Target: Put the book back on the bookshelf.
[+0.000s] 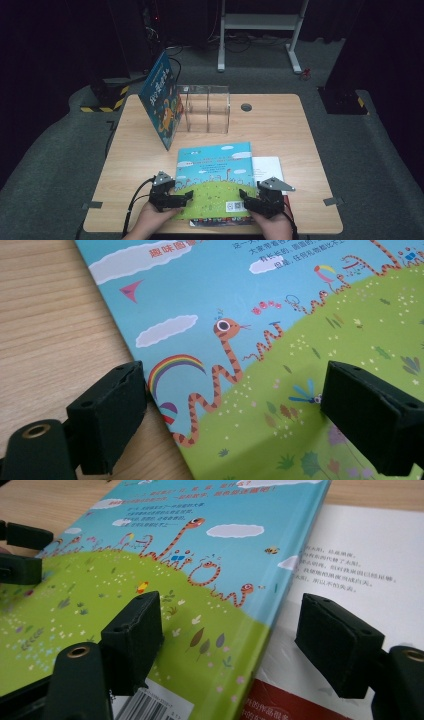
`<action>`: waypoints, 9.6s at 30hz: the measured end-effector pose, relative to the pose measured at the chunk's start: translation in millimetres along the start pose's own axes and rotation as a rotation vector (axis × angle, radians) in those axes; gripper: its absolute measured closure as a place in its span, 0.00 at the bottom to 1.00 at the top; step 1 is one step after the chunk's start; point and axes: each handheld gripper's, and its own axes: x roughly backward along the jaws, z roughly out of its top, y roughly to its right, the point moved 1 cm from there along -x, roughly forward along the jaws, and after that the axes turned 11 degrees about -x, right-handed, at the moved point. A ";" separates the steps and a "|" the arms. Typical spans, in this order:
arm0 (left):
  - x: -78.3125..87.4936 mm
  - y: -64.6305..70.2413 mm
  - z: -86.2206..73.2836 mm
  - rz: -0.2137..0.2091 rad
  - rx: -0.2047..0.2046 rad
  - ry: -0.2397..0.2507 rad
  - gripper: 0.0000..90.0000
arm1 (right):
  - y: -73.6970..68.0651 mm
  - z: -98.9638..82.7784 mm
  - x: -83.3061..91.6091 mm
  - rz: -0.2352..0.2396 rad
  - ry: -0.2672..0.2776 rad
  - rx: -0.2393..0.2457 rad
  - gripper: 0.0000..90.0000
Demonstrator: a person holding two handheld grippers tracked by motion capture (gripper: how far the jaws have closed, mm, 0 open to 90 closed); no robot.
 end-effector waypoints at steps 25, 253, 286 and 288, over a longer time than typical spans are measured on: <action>-6.8 15.8 2.0 -0.051 -0.052 0.010 0.12 | 13.4 5.0 0.2 0.028 -0.021 -0.049 0.25; 46.9 4.1 14.5 0.155 -0.155 0.330 0.51 | -26.5 12.7 91.3 0.411 0.607 0.304 0.86; 97.0 37.5 55.6 0.103 -0.171 0.567 0.30 | -51.4 2.4 82.5 0.285 0.749 0.289 0.86; 95.4 39.5 59.3 0.101 -0.177 0.563 0.30 | -52.9 2.3 81.5 0.279 0.756 0.284 0.86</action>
